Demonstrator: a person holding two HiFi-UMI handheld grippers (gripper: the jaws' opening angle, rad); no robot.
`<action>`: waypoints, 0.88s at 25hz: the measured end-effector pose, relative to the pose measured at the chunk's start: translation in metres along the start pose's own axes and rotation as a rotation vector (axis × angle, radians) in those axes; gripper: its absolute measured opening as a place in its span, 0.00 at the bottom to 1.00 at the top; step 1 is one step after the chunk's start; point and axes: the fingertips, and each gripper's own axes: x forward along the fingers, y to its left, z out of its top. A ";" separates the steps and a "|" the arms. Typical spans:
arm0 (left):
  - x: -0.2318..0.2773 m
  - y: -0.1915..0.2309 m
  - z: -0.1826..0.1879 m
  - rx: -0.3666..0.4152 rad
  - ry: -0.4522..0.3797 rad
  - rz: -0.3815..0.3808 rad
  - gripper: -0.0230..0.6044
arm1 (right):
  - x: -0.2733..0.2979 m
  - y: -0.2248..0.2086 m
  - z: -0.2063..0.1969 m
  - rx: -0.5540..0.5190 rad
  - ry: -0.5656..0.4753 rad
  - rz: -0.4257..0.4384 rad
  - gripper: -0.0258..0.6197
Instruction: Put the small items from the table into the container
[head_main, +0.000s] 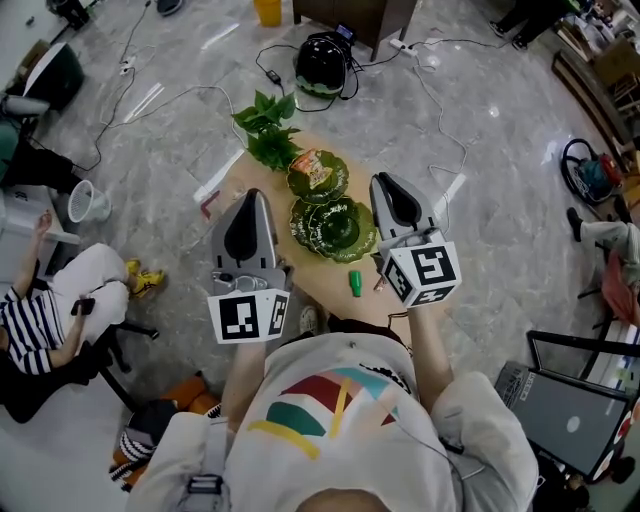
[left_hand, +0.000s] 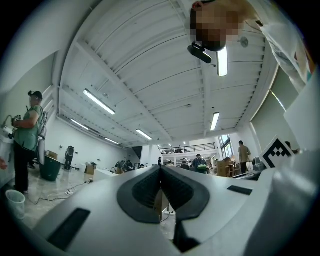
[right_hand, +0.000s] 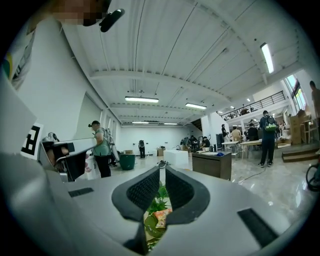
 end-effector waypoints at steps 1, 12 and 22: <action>0.000 -0.001 0.000 0.000 0.003 -0.003 0.05 | -0.001 -0.004 0.002 0.030 -0.030 -0.015 0.10; -0.004 -0.006 -0.048 0.020 0.136 -0.058 0.05 | -0.033 -0.033 -0.133 0.131 0.222 -0.202 0.51; -0.056 0.005 -0.173 0.027 0.334 -0.042 0.05 | -0.127 0.009 -0.521 0.274 0.960 -0.243 0.51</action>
